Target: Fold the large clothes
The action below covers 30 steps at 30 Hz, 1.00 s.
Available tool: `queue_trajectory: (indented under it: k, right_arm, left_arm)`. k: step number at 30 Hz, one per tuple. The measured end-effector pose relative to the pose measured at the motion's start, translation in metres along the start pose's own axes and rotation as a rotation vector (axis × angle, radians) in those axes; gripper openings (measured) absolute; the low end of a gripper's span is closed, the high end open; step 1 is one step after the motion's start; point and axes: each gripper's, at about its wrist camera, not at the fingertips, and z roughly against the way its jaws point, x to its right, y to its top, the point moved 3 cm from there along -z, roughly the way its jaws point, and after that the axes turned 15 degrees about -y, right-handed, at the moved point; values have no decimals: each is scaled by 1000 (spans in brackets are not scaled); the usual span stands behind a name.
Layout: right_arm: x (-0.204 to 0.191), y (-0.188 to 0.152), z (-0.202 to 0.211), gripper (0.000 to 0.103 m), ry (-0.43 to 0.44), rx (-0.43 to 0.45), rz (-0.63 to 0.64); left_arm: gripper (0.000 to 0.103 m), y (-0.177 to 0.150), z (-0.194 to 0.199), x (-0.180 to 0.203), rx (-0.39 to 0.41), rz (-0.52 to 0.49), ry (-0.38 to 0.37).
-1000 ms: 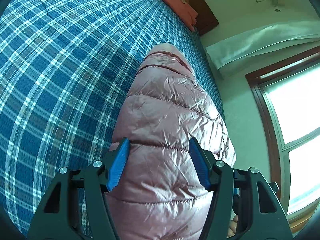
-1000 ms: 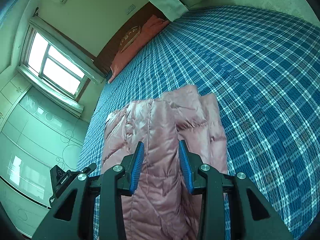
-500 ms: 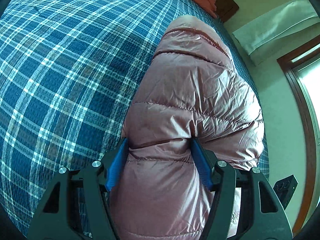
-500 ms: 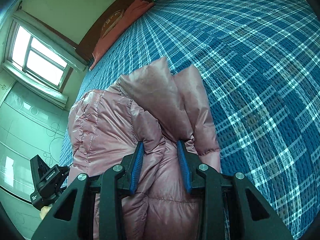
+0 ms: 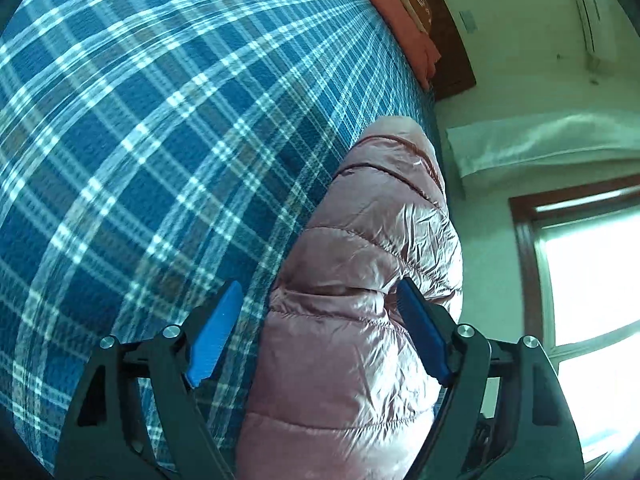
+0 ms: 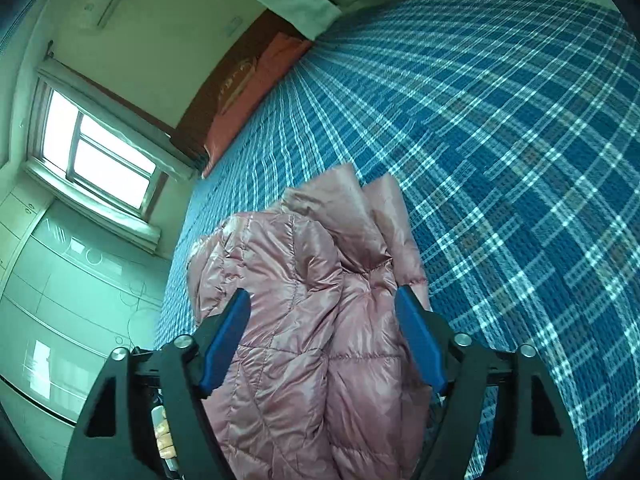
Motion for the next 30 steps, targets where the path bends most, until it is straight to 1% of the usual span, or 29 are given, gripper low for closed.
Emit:
queue_trajectory:
  k: [1, 2, 3, 5, 7, 9, 10, 11, 14, 17, 18, 20, 21, 22, 23, 25, 27, 28, 30]
  right_arm:
    - [4, -5, -1, 75, 7, -17, -8]
    - [9, -10, -5, 75, 13, -37, -23]
    - [15, -14, -10, 75, 10, -57, -39]
    - [23, -23, -20, 75, 16, -97, -79]
    - [26, -30, -26, 75, 66, -118, -107]
    - [21, -34, -25, 75, 102, -122, -100]
    - [18, -37, -27, 77, 131, -138, -98]
    - [15, -41, -29, 78, 141, -148, -90]
    - [7, -45, -29, 81, 129, -150, -25]
    - [3, -50, -30, 81, 118, -143, -4]
    - [0, -52, -29, 80, 107, -141, 3]
    - [-5, -56, -31, 73, 86, -134, 31]
    - [-9, -60, -33, 60, 101, -147, 31]
    - [-8, -64, -37, 52, 130, -167, 8]
    - [-8, -68, -39, 49, 143, -171, -10]
    - [-12, -70, -37, 42, 152, -154, 6]
    - [-19, -74, -33, 39, 166, -140, 11]
    - [-23, -76, -32, 37, 169, -130, 19]
    - [-33, -78, -27, 35, 174, -108, 47]
  left_arm:
    - [80, -3, 3, -7, -9, 20, -20]
    - [80, -7, 4, -11, -19, 14, -45]
    - [80, -9, 5, -10, -26, -23, -61]
    - [81, -17, 2, -3, -50, -92, -53]
    - [85, -27, -4, 1, -89, -102, -54]
    - [85, -37, -15, 1, -142, -75, -65]
    - [87, -39, -19, 3, -147, -94, -45]
    - [87, -43, -21, 6, -155, -114, -40]
    - [89, -50, -34, 14, -199, -142, -30]
    - [89, -56, -46, 21, -223, -163, -14]
    - [87, -58, -49, 21, -226, -170, -11]
    - [82, -60, -58, 24, -227, -180, -5]
    - [78, -61, -61, 23, -228, -186, -1]
    - [72, -63, -63, 25, -228, -189, -2]
    - [69, -65, -64, 27, -228, -184, -7]
    - [61, -71, -65, 27, -228, -179, -17]
    - [56, -74, -62, 29, -223, -189, -28]
    - [54, -73, -59, 30, -219, -198, -30]
    - [52, -72, -53, 33, -210, -216, -31]
